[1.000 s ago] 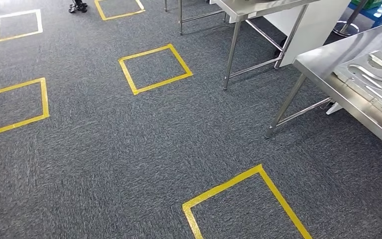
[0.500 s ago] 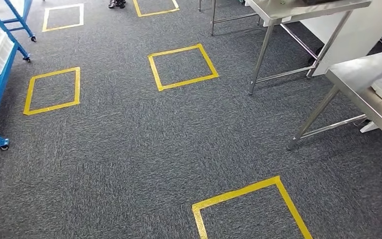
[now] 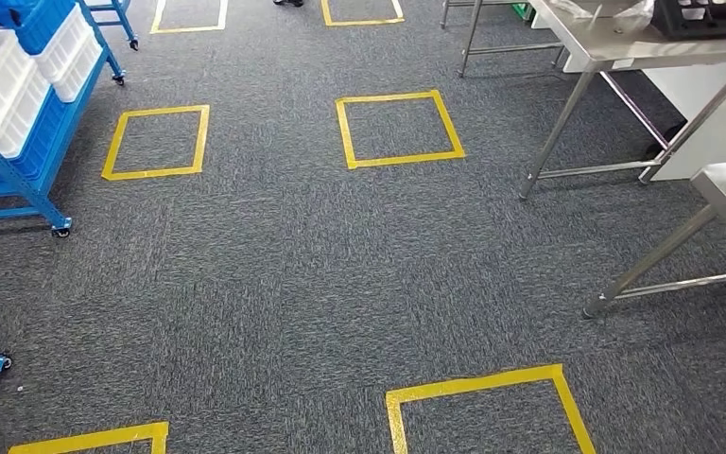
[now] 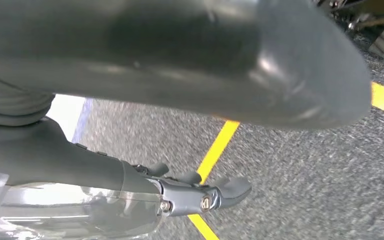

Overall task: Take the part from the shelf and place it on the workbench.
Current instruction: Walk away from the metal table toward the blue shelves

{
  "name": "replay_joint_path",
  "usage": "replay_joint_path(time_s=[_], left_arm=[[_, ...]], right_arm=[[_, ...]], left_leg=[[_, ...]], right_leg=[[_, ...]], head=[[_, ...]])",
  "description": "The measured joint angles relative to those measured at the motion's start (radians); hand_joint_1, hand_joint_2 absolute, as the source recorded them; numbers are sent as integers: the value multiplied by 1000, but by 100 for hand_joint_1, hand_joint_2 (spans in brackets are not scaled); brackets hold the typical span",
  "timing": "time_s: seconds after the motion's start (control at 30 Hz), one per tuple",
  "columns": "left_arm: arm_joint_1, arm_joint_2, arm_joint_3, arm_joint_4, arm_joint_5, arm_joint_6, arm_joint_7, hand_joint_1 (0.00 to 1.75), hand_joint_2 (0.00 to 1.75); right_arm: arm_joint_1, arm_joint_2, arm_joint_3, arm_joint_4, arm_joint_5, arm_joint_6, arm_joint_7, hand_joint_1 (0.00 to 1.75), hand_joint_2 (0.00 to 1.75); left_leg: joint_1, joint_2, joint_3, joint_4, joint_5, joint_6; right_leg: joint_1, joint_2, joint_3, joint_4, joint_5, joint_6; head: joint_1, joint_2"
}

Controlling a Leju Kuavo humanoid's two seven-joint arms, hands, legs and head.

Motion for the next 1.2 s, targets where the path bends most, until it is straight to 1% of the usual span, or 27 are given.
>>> replay_joint_path(time_s=[0.03, 0.07, 0.1, 0.13, 0.17, 0.23, 0.3, 0.37, 0.4, 0.43, 0.5, 0.57, 0.6, 0.63, 0.67, 0.73, 0.77, 0.8, 0.87, 0.9, 0.97, 1.03, 1.07, 1.1, 1.13, 1.17, 1.2], left_arm=[[6, -12, -30, -25, 18, -6, -21, 0, 0], [20, -29, -75, -64, 59, -15, -35, 0, 0], [40, -50, -139, -117, 118, -24, -41, 0, 0], [64, -72, -220, -174, 184, -29, -44, 0, 0], [87, -88, -308, -225, 242, -29, -45, 0, 0], [118, -106, -489, -307, 336, -13, -46, 0, 0], [133, -111, -655, -371, 433, 17, -40, 0, 0], [145, -108, -810, -424, 530, 45, -28, 0, 0], [152, -107, -876, -444, 562, 55, -23, 0, 0], [157, -105, -932, -462, 583, 63, -19, 0, 0], [164, -100, -1016, -488, 619, 76, -16, 0, 0], [172, -91, -1093, -509, 685, 103, -12, 0, 0], [178, -85, -1136, -521, 732, 123, -6, 0, 0], [186, -76, -1181, -535, 784, 146, 2, 0, 0], [192, -67, -1227, -550, 835, 169, 11, 0, 0], [197, -44, -1325, -582, 930, 211, 29, 0, 0], [196, -32, -1369, -597, 970, 228, 36, 0, 0], [195, -20, -1412, -609, 1006, 243, 41, 0, 0], [195, 2, -1483, -623, 1071, 270, 46, 0, 0], [196, 12, -1513, -627, 1107, 282, 47, 0, 0], [195, 30, -1567, -629, 1175, 306, 44, 0, 0], [193, 48, -1616, -630, 1235, 330, 38, 0, 0], [193, 57, -1638, -630, 1259, 342, 34, 0, 0], [194, 65, -1658, -630, 1279, 352, 31, 0, 0], [196, 73, -1677, -630, 1294, 362, 29, 0, 0], [197, 80, -1694, -630, 1305, 370, 27, 0, 0], [198, 86, -1709, -631, 1313, 376, 26, 0, 0]], right_arm=[[3, 0, 0, 2, -3, 0, -6, 0, 0], [6, -1, -1, 3, -5, 0, -13, 0, 0], [8, -1, -1, 4, -4, 0, -21, 0, 0], [11, -1, -1, 4, -3, 0, -29, 0, 0], [13, -1, -1, 4, -1, 0, -35, 0, 0], [14, -1, -1, 5, 3, 1, -39, 0, 0], [7, 0, -1, 5, 4, 1, -40, 0, 0], [-6, 1, -1, 3, 4, 1, -40, 0, 0], [-10, 2, -1, 2, 3, 1, -40, 0, 0], [-12, 3, -1, 1, 3, 0, -40, 0, 0], [-10, 4, -1, 0, 2, 0, -41, 0, 0], [-6, 4, -1, 1, 1, -1, -44, 0, 0], [-4, 4, -1, 1, 1, -2, -46, 0, 0], [-4, 4, -1, 1, 0, -3, -47, 0, 0], [-5, 5, -1, 1, -1, -4, -48, 0, 0], [-5, 7, -1, 1, -1, -5, -48, 0, 0], [-5, 9, -2, 1, -1, -5, -48, 0, 0], [-6, 10, -2, 1, 0, -5, -47, 0, 0], [-11, 12, -1, 0, 1, -6, -46, 0, 0], [-14, 13, -1, -1, 2, -8, -45, 0, 0], [-16, 15, -1, -3, 7, -13, -43, 0, 0], [-16, 15, -1, -4, 13, -18, -40, 0, 0], [-15, 15, -1, -4, 15, -19, -38, 0, 0], [-15, 15, -1, -4, 16, -19, -37, 0, 0], [-14, 15, -1, -4, 16, -19, -37, 0, 0], [-14, 15, -1, -4, 16, -19, -37, 0, 0], [-14, 15, -1, -4, 16, -20, -37, 0, 0]], left_leg=[[-1, -11, -2, 1, 1, 2], [-2, -22, -2, 1, 1, 2], [-3, -33, -2, 3, 1, 2], [-3, -44, -2, 5, 0, 2], [-2, -57, -1, 9, -2, 1], [-2, -85, -7, 18, -5, -4], [-2, -108, -18, 23, -4, -15], [0, -124, -26, 23, -1, -28], [0, -112, -29, 29, -6, -32], [0, -90, -39, 51, -21, -37], [1, -32, -85, 156, -85, -45], [5, -12, -145, 287, -144, -52], [7, -9, -158, 317, -149, -54], [8, -6, -150, 306, -134, -55], [9, 1, -122, 255, -103, -54], [4, 42, -46, 110, -42, -46], [0, 59, -21, 58, -25, -40], [-4, 70, -9, 31, -19, -34], [-8, 54, -11, 21, -16, -22], [-7, 44, -8, 16, -13, -16], [-3, 24, -1, 5, -4, -3], [-2, 3, -1, 2, 0, 3], [-2, -9, -3, 3, 0, 5], [-3, -22, -3, 4, 0, 5], [-3, -35, -3, 6, 0, 5], [-3, -49, -3, 9, -2, 3], [-2, -63, -2, 13, -4, 1]], right_leg=[[0, 13, -37, 71, -30, 1], [0, 19, -66, 126, -46, 1], [0, 20, -80, 145, -40, 2], [-1, 22, -72, 121, -11, 1], [-3, 28, -47, 62, 30, 0], [-7, 62, 11, -74, 93, -4], [-5, 81, 31, -128, 106, -11], [-4, 62, 31, -133, 109, -22], [-4, 53, 33, -137, 112, -29], [-5, 41, 35, -141, 114, -38], [-3, 18, 36, -145, 115, -49], [1, -6, 35, -145, 114, -52], [1, -18, 35, -144, 114, -52], [2, -28, 35, -144, 113, -51], [2, -38, 37, -144, 111, -49], [5, -58, 43, -142, 106, -42], [7, -68, 45, -141, 104, -37], [9, -78, 47, -140, 102, -32], [8, -97, 51, -141, 100, -21], [5, -95, 53, -138, 96, -15], [1, -53, 36, -90, 61, -6], [-2, 2, -24, 35, -6, -2], [-2, 13, -57, 98, -30, 0], [-2, 16, -78, 137, -36, 0], [-2, 18, -81, 135, -20, 0], [-3, 21, -66, 95, 15, -1], [-4, 30, -38, 28, 57, -2]], head=[[0, 0], [0, 0], [0, 0], [0, 0], [0, 0], [0, 0], [0, 0], [0, 0], [0, 0], [0, 0], [-1, 0], [-1, 0], [-1, 0], [-1, 0], [-1, 0], [-1, 0], [-1, 0], [-1, 0], [0, 0], [0, 0], [0, 0], [0, 0], [0, 0], [0, 0], [0, 0], [0, 0], [0, 0]])
